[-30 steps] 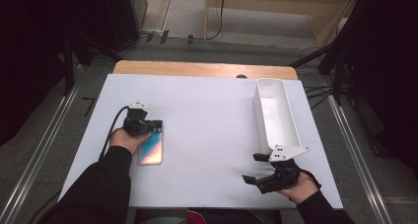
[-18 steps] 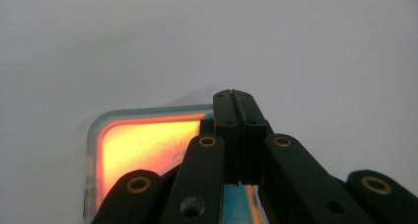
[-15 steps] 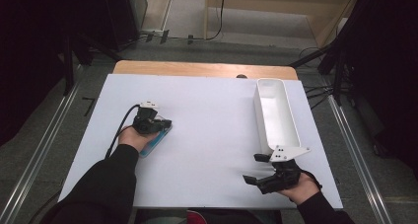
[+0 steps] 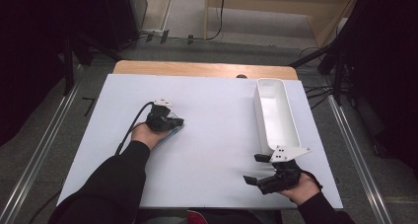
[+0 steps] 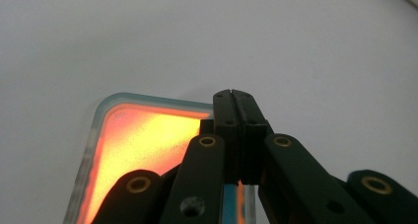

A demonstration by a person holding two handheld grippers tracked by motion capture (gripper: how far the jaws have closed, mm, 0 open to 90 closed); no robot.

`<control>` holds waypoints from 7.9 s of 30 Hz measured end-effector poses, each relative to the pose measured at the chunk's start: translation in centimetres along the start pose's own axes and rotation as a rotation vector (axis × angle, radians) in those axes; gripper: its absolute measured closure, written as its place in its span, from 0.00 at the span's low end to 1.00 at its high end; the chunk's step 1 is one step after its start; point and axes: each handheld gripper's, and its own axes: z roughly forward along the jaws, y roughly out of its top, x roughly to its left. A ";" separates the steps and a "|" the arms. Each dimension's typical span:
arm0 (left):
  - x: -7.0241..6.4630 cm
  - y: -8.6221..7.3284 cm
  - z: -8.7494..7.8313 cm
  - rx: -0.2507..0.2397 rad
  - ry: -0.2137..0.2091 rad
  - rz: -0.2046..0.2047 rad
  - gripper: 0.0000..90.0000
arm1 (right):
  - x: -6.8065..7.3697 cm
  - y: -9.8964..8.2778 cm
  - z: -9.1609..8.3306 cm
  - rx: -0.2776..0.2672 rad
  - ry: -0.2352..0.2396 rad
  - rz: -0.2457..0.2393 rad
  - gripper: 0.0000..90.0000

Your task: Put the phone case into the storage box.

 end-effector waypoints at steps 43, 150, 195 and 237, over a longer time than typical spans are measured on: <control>-2.2 0.1 -7.9 -0.062 -0.135 0.039 0.40 | -0.1 0.0 -0.2 -0.013 -0.010 0.003 0.16; -2.0 -3.3 -10.6 -0.167 -0.051 0.087 0.31 | -0.3 -0.1 0.1 -0.019 -0.014 -0.008 0.16; 1.5 1.6 -5.7 -0.141 -0.099 0.126 0.00 | -0.3 -0.1 0.1 -0.015 -0.005 -0.011 0.16; 2.0 -2.0 -3.0 -0.045 -0.025 0.170 0.01 | -0.2 -0.1 0.0 -0.005 -0.008 -0.013 0.16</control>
